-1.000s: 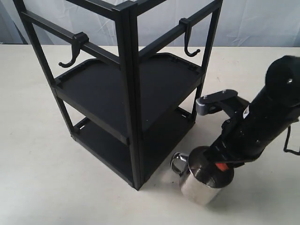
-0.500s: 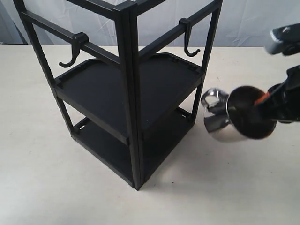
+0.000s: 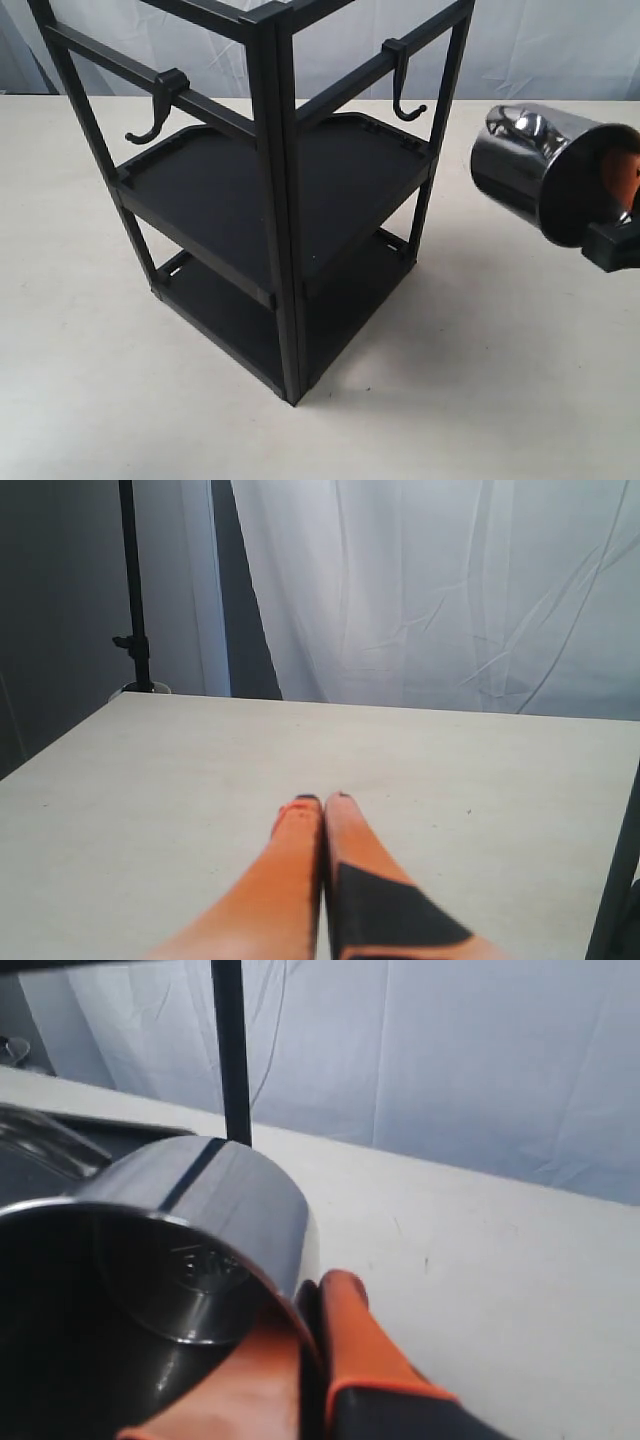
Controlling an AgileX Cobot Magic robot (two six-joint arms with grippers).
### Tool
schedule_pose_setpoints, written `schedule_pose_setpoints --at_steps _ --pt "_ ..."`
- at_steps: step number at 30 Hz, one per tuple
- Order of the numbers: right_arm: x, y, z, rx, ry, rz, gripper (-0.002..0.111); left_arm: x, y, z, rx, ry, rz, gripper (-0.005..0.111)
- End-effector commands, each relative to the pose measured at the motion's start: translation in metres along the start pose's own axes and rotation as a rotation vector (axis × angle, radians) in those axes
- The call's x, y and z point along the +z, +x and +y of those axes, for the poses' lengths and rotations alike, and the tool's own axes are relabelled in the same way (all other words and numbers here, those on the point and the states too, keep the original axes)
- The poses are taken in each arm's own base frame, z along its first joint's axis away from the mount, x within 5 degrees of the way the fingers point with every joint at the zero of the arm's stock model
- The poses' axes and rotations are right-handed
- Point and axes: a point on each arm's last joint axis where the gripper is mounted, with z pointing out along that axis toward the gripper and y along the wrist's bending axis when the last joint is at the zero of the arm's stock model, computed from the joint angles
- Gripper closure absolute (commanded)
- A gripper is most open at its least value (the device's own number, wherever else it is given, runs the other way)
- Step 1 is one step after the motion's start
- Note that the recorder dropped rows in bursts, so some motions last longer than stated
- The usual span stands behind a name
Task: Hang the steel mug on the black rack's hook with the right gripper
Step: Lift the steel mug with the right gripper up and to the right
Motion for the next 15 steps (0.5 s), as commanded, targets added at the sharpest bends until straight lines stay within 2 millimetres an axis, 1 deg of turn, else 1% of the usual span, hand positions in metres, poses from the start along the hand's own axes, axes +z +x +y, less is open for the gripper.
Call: schedule_pose_setpoints --at_steps 1,2,3,4,5,6,7,9,11,13,15 --pt "-0.001 -0.012 -0.002 -0.111 0.033 -0.134 0.109 0.0 -0.001 -0.001 -0.009 0.01 -0.01 0.105" --pt "0.0 -0.016 -0.003 -0.193 0.051 -0.168 0.109 0.0 -0.001 -0.001 -0.009 0.01 -0.01 0.105" --pt "0.002 -0.022 -0.005 -0.332 0.096 -0.231 0.109 0.0 -0.001 -0.001 -0.009 0.01 -0.01 0.105" --pt "0.003 -0.026 -0.007 -0.41 0.136 -0.256 0.109 0.0 -0.001 -0.001 -0.009 0.01 -0.01 0.105" --pt "0.005 -0.032 -0.014 -0.454 0.225 -0.275 0.109 0.0 -0.001 -0.001 -0.009 0.01 -0.01 0.105" --pt "0.007 -0.035 -0.019 -0.447 0.287 -0.258 0.109 0.0 -0.001 -0.001 -0.009 0.01 -0.01 0.105" --pt "0.01 -0.037 -0.029 -0.519 0.392 -0.196 0.109 0.0 -0.001 -0.001 -0.009 0.01 -0.01 0.105" --pt "0.013 -0.038 -0.045 -0.475 0.558 -0.077 0.109 0.0 -0.001 -0.001 -0.009 0.01 -0.01 0.105" --pt "0.015 -0.039 -0.046 -0.416 0.561 -0.051 0.109 0.0 -0.001 -0.001 -0.009 0.01 -0.01 0.105" --pt "0.018 -0.038 -0.04 -0.39 0.484 -0.041 0.109 0.0 -0.001 -0.001 -0.009 0.01 -0.01 0.105" --pt "0.018 -0.037 -0.031 -0.361 0.369 -0.045 0.109 0.0 -0.001 -0.001 -0.009 0.01 -0.01 0.105"
